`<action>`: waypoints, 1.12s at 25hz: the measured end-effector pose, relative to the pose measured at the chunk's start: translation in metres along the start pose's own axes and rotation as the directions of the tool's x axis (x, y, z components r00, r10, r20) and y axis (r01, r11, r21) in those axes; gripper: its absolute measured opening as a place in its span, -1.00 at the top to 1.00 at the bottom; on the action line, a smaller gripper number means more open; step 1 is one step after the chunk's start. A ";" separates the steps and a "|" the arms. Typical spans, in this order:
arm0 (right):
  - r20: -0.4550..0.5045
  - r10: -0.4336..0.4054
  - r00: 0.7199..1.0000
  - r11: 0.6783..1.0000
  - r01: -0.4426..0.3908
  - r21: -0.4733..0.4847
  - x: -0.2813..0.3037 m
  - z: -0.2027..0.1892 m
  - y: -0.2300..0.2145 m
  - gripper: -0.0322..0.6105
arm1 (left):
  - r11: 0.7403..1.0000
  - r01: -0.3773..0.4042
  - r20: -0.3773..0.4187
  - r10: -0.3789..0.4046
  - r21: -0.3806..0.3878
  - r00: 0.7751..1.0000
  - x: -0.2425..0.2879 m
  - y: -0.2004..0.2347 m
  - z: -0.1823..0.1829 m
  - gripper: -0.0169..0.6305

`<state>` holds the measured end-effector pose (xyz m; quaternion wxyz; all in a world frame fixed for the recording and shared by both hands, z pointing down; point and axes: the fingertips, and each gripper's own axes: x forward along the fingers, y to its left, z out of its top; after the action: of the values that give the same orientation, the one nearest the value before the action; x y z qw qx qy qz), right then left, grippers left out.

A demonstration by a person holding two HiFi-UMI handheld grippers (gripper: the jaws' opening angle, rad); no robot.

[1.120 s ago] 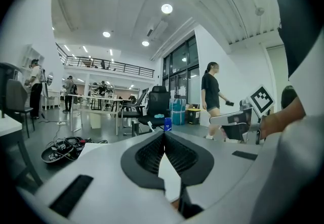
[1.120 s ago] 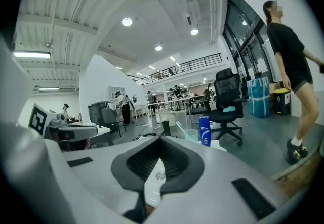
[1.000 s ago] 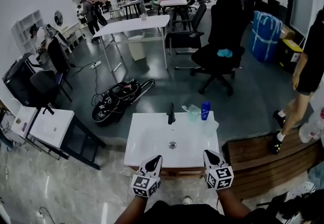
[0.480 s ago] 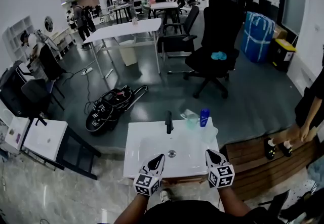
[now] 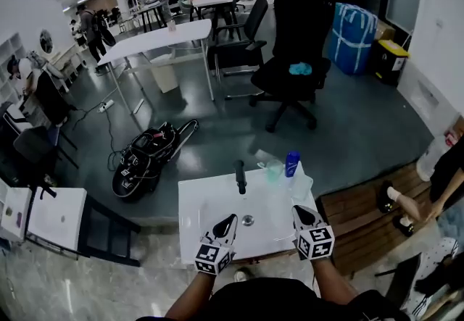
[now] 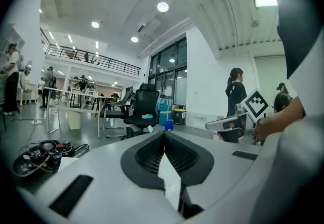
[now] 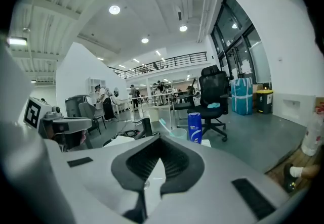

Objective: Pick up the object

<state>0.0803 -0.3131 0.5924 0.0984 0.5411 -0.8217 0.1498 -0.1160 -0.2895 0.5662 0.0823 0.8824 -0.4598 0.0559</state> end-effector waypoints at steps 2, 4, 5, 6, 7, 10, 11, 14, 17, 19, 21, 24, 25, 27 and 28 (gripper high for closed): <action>-0.012 -0.021 1.000 1.000 0.021 -0.001 0.002 -0.004 -0.003 0.84 | 1.000 0.029 -0.021 -0.029 -0.004 0.999 0.005 0.001 -0.004 0.89; -0.034 -0.037 0.999 0.999 0.037 0.004 0.004 -0.008 -0.007 0.84 | 0.998 0.061 -0.056 -0.061 0.000 0.997 0.010 -0.001 -0.008 0.89; -0.048 -0.039 0.998 0.999 0.040 0.006 0.006 -0.012 -0.008 0.84 | 0.997 0.073 -0.066 -0.073 0.004 0.995 0.012 -0.003 -0.008 0.89; -0.066 -0.039 0.997 0.999 0.039 0.003 0.007 -0.016 -0.008 0.84 | 0.997 0.082 -0.068 -0.081 0.009 0.994 0.014 -0.004 -0.008 0.89; -0.085 -0.039 0.996 0.999 0.039 -0.007 0.008 -0.020 -0.009 0.84 | 0.996 0.088 -0.063 -0.087 0.014 0.994 0.015 -0.005 -0.007 0.89; -0.138 -0.044 0.990 0.996 0.034 -0.077 0.015 -0.035 -0.013 0.84 | 0.996 0.091 -0.041 -0.090 0.025 0.995 0.023 -0.004 -0.003 0.89; -0.150 -0.046 0.988 0.994 0.031 -0.102 0.018 -0.039 -0.016 0.84 | 0.996 0.088 -0.040 -0.087 0.025 0.995 0.027 -0.003 -0.003 0.89; -0.176 -0.045 0.983 0.989 0.018 -0.150 0.024 -0.046 -0.027 0.84 | 0.997 0.074 -0.046 -0.074 0.013 0.996 0.037 -0.004 -0.004 0.89; -0.199 -0.034 0.979 0.985 -0.001 -0.173 0.029 -0.054 -0.036 0.84 | 0.998 0.060 -0.058 -0.060 0.002 0.997 0.046 -0.008 -0.010 0.89; -0.219 -0.032 0.975 0.981 -0.012 -0.193 0.035 -0.059 -0.043 0.84 | 0.999 0.050 -0.062 -0.051 -0.003 0.997 0.053 -0.009 -0.012 0.89; -0.248 -0.023 0.968 0.977 -0.031 -0.211 0.040 -0.064 -0.048 0.84 | 0.999 0.043 -0.065 -0.044 -0.009 0.997 0.059 -0.010 -0.012 0.89; -0.286 -0.008 0.958 0.972 -0.059 -0.227 0.047 -0.073 -0.057 0.84 | 0.999 0.034 -0.072 -0.036 -0.019 0.997 0.067 -0.013 -0.014 0.89; -0.294 -0.009 0.956 0.970 -0.063 -0.234 0.050 -0.076 -0.060 0.84 | 0.999 0.031 -0.074 -0.032 -0.023 0.997 0.070 -0.014 -0.015 0.89; -0.309 -0.019 0.951 0.966 -0.062 -0.252 0.056 -0.082 -0.067 0.84 | 0.999 0.025 -0.083 -0.027 -0.028 0.996 0.073 -0.016 -0.018 0.89; -0.317 -0.025 0.948 0.964 -0.061 -0.259 0.059 -0.085 -0.070 0.83 | 0.999 0.024 -0.089 -0.026 -0.028 0.996 0.075 -0.017 -0.020 0.89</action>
<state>0.1212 -0.3601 0.7008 0.2995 0.4843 -0.8126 0.1241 -0.0597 -0.3361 0.5972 0.1152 0.8836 -0.4452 0.0880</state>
